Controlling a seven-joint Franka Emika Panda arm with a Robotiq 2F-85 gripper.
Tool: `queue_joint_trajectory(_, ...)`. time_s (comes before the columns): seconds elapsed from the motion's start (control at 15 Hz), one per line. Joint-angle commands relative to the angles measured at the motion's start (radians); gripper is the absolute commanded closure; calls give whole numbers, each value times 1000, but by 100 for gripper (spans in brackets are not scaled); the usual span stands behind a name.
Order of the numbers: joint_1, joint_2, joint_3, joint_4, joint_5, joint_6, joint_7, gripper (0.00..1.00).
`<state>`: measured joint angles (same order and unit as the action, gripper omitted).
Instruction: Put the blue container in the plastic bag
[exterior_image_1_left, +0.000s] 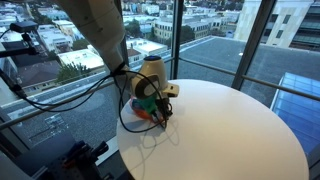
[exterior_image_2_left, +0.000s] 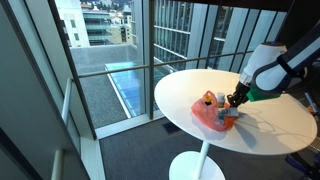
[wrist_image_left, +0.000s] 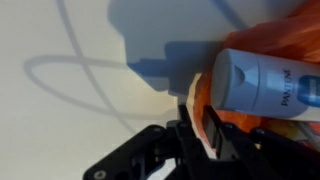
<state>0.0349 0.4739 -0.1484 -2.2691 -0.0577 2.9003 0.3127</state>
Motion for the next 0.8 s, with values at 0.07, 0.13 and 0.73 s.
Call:
queue_joint_trajectory(0.07,-7,7,-1,13,35,17,-39,100)
queue_joint_trajectory(0.13,-9,-1,-1,9,38,14,-38,100)
queue_joint_trajectory(0.73,-34,-154,-13,-76,42,-68,-68,98)
